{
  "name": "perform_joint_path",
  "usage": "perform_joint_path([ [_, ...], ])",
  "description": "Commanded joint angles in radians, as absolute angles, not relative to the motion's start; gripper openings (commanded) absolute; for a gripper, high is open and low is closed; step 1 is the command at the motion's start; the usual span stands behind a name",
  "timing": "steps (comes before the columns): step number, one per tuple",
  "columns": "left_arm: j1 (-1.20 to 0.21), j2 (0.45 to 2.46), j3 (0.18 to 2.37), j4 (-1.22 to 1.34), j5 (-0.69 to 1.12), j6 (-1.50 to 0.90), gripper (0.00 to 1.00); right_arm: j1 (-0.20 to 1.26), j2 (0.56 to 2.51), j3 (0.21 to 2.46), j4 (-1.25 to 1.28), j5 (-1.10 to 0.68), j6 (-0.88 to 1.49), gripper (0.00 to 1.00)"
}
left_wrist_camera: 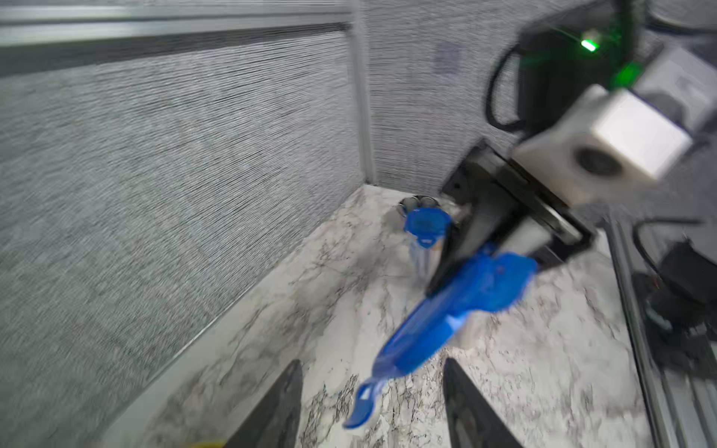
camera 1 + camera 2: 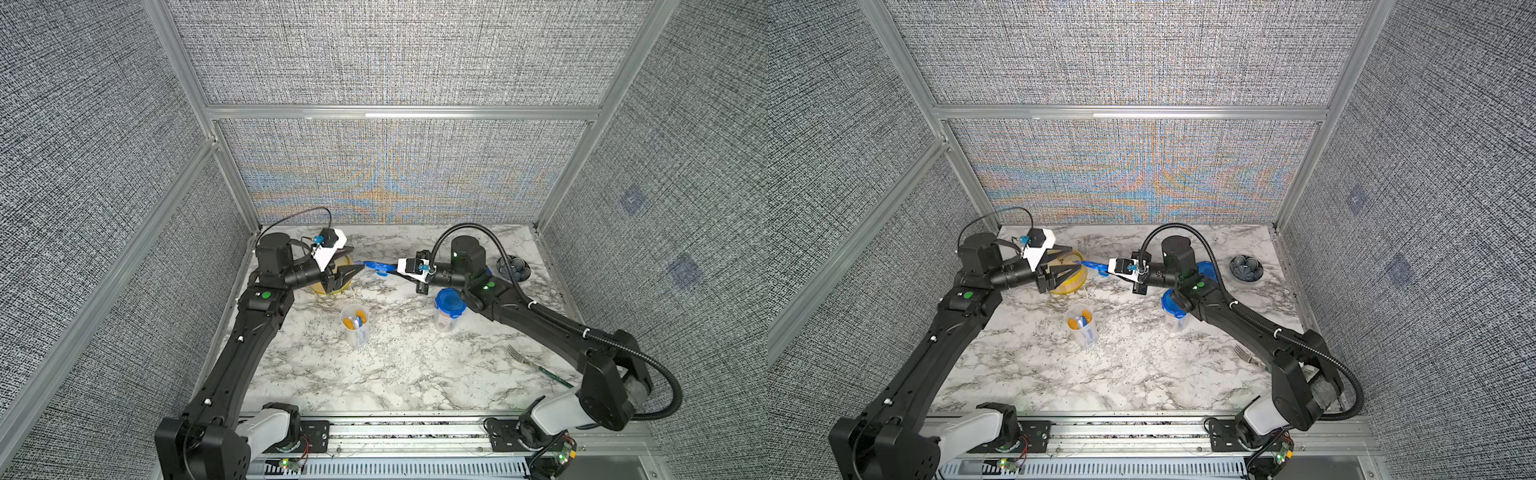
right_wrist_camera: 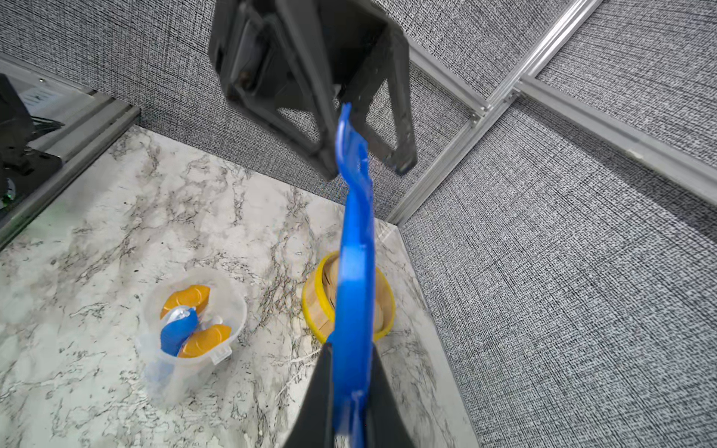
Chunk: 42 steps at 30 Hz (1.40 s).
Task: Pack away toiletry kits
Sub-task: Pick up the lid from the center of the board, then close the lid on the container.
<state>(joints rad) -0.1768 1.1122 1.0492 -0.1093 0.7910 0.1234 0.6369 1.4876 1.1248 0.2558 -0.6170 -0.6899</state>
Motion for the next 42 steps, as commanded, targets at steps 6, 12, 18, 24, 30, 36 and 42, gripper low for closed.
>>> perform_joint_path([
  [6,-0.176,1.036,1.03,-0.476,0.327,-0.457,0.64,0.793,1.504,1.114,0.211,-0.112,-0.842,0.0],
  [12,-0.173,0.936,0.97,-0.515,0.291,-0.478,0.75,0.929,1.541,1.039,0.335,0.229,-1.023,0.0],
  [18,-0.172,0.937,0.95,-0.571,0.31,-0.461,0.79,1.017,1.586,1.0,0.461,0.374,-1.176,0.0],
  [24,-0.172,0.861,0.873,-0.575,0.294,-0.483,0.79,1.091,1.643,0.955,0.571,0.45,-1.274,0.0],
  [30,-0.173,0.795,0.832,-0.6,0.288,-0.515,0.79,1.155,1.696,0.903,0.747,0.495,-1.389,0.0],
  [36,-0.172,0.775,0.815,-0.651,0.279,-0.496,0.79,1.199,1.742,0.9,0.821,0.557,-1.423,0.0],
  [42,-0.172,0.786,0.787,-0.635,0.301,-0.489,0.77,1.212,1.809,0.92,0.896,0.633,-1.478,0.0],
])
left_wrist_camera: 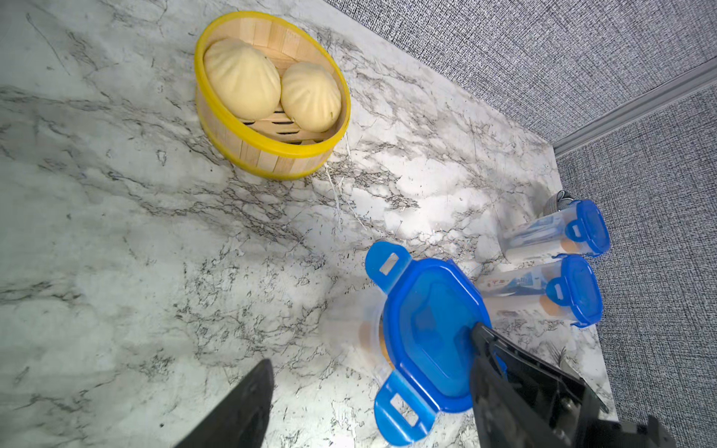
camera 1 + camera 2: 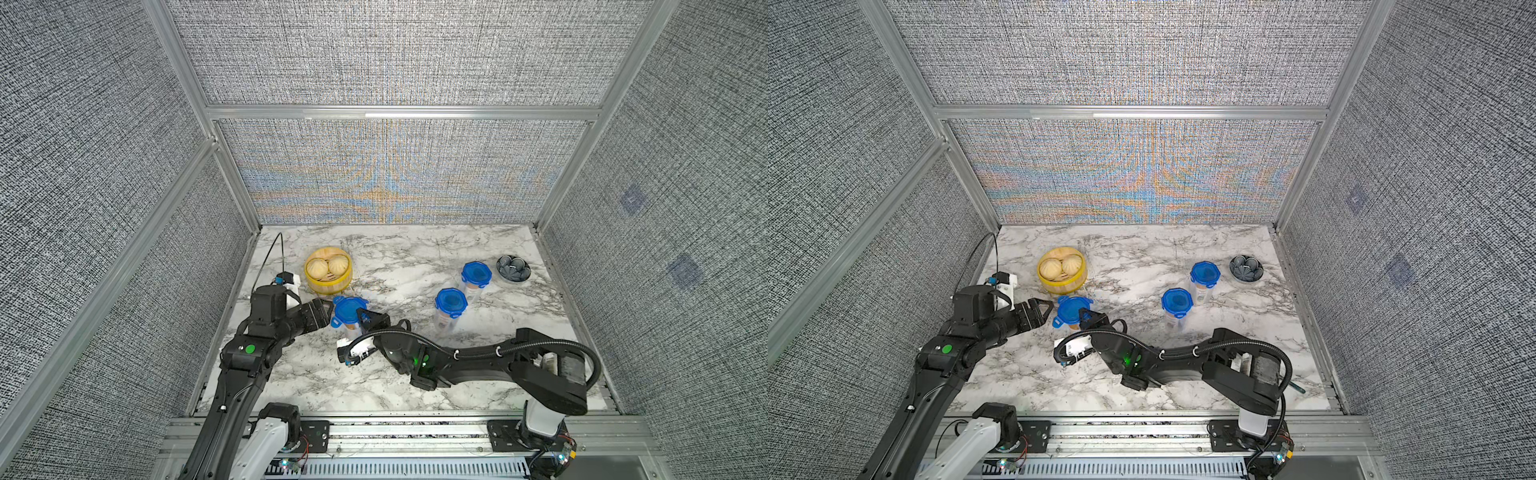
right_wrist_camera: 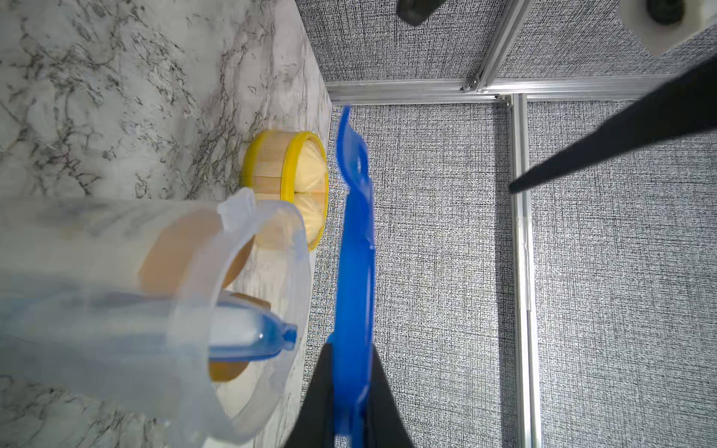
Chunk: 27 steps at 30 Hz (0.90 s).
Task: Pack away toiletry kits
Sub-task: Close the lid on the container.
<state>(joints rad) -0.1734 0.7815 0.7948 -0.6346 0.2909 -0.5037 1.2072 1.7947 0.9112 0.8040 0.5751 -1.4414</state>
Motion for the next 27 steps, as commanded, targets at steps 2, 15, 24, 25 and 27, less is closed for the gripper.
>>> perform_joint_path([
  [2,-0.172,0.793,0.778,-0.616,0.307,-0.493,0.76,1.212,1.826,0.93,0.878,0.642,-1.473,0.0],
  [15,-0.173,0.867,0.732,-0.51,0.373,-0.507,0.7,1.212,1.85,0.907,0.905,0.663,-1.459,0.0],
  [24,-0.175,0.944,0.704,-0.416,0.408,-0.545,0.62,1.209,1.858,0.898,0.907,0.654,-1.447,0.0],
  [25,-0.175,0.949,0.704,-0.415,0.404,-0.543,0.61,1.209,1.858,0.895,0.908,0.654,-1.446,0.0],
  [27,-0.177,0.958,0.698,-0.409,0.398,-0.538,0.6,1.209,1.856,0.889,0.909,0.654,-1.444,0.0],
])
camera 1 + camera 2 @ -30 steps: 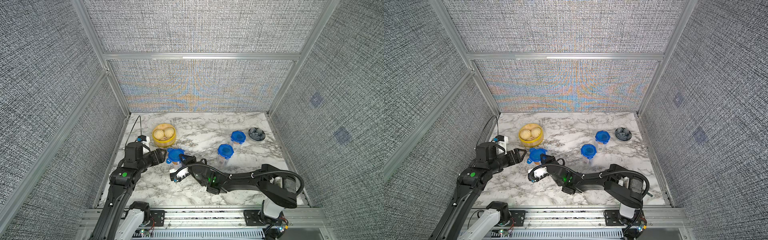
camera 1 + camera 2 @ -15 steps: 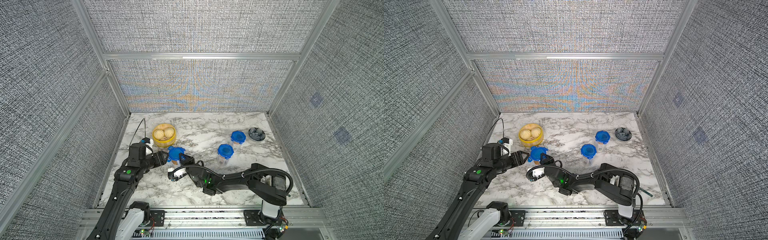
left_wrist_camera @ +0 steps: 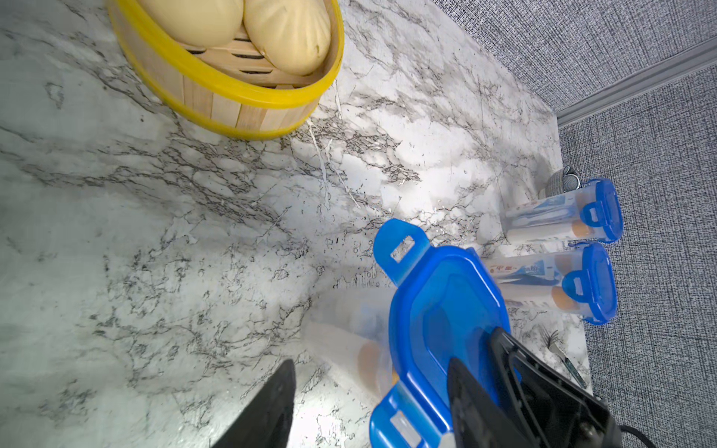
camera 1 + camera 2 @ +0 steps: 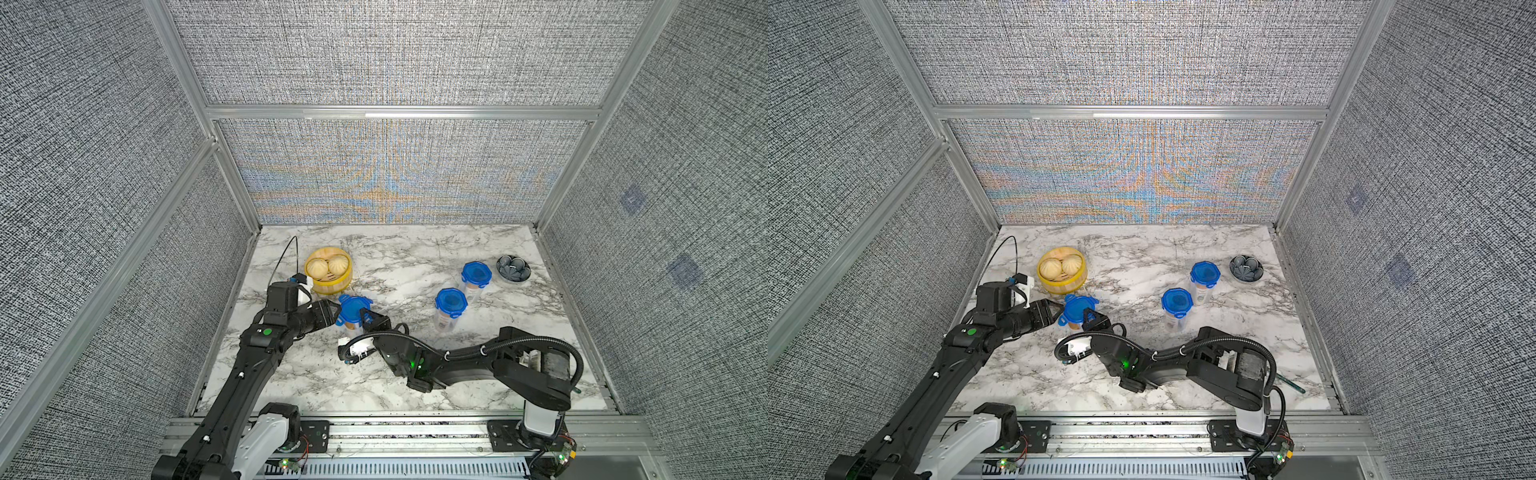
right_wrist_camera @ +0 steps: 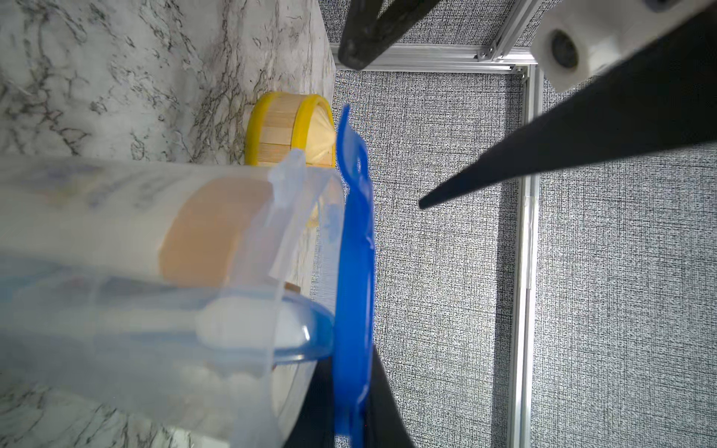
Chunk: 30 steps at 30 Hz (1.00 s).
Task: Pack away toiletry kits
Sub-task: Close the lid on the container.
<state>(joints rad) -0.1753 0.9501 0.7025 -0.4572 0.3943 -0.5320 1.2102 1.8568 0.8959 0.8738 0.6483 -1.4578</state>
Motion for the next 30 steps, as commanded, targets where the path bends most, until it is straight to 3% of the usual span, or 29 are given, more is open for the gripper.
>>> perform_joint_path([
  [1,-0.176,0.96,0.694,-0.403,0.396,-0.537,0.6,1.209,1.856,0.889,0.908,0.651,-1.443,0.0],
  [21,-0.192,0.972,0.69,-0.382,0.375,-0.525,0.59,1.228,1.885,0.882,1.048,0.67,-1.514,0.0],
  [30,-0.192,0.952,0.693,-0.401,0.365,-0.517,0.59,1.233,1.839,0.866,0.994,0.674,-1.488,0.0],
])
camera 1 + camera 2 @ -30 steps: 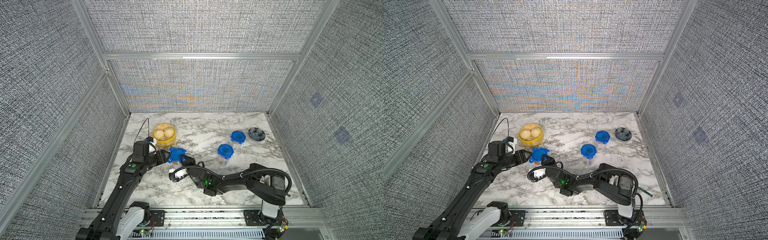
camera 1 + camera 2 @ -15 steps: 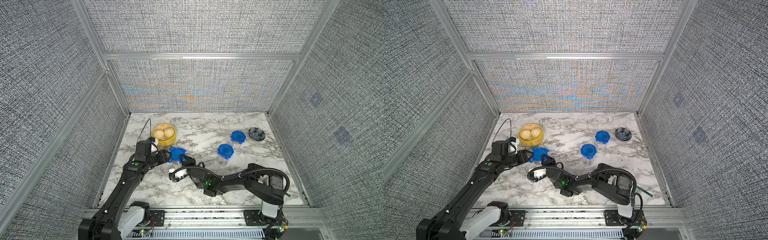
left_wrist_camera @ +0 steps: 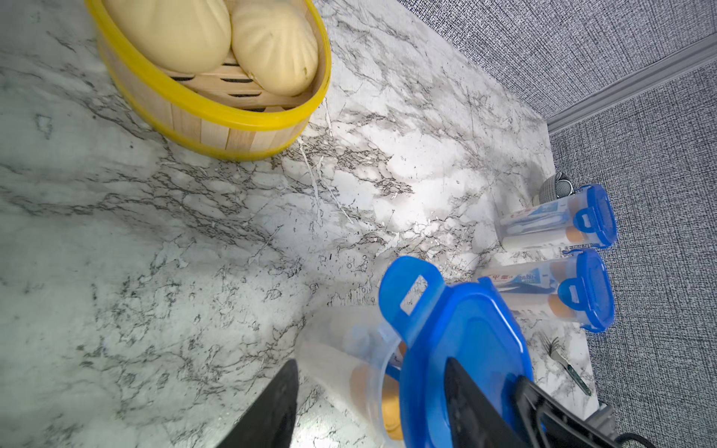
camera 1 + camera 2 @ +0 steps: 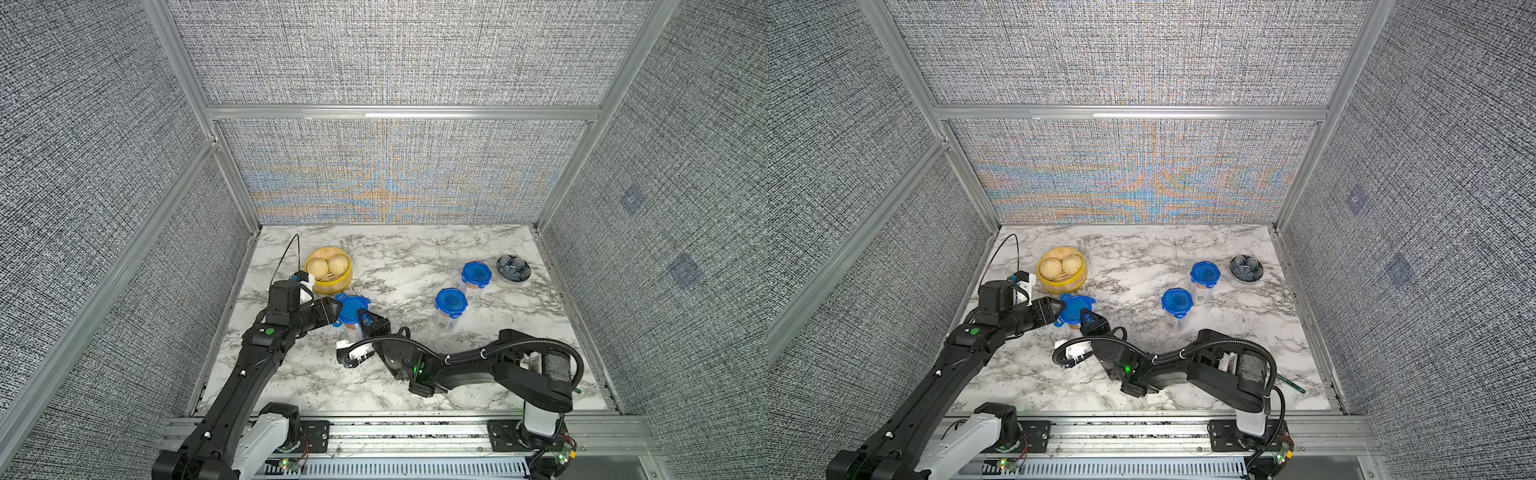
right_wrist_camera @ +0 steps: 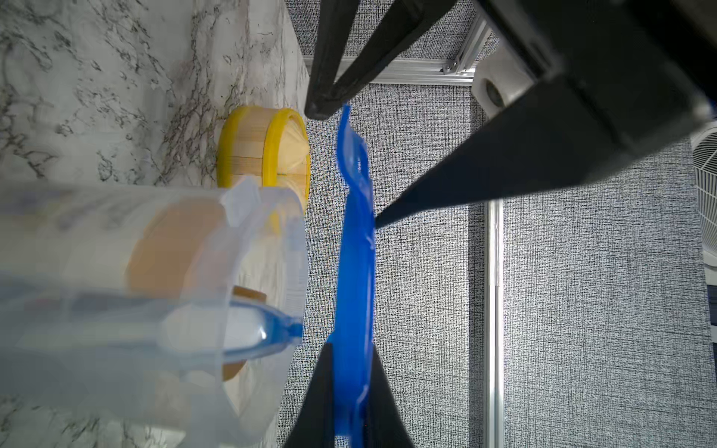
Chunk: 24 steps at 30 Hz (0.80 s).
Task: Pack away toiletry kits
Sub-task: Close the lid on the container.
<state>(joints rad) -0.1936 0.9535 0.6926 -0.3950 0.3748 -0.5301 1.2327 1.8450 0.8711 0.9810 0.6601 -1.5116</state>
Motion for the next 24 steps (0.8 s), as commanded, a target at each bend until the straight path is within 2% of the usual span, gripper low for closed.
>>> perform_joint_path([
  [1,-0.193,0.954,0.69,-0.398,0.368,-0.518,0.58,1.233,1.842,0.866,0.991,0.675,-1.486,0.0],
  [21,-0.199,1.043,0.678,-0.36,0.377,-0.503,0.53,1.232,1.887,0.877,0.944,0.68,-1.459,0.0],
  [24,-0.2,1.042,0.679,-0.369,0.364,-0.5,0.47,1.232,1.887,0.876,0.949,0.678,-1.462,0.0],
])
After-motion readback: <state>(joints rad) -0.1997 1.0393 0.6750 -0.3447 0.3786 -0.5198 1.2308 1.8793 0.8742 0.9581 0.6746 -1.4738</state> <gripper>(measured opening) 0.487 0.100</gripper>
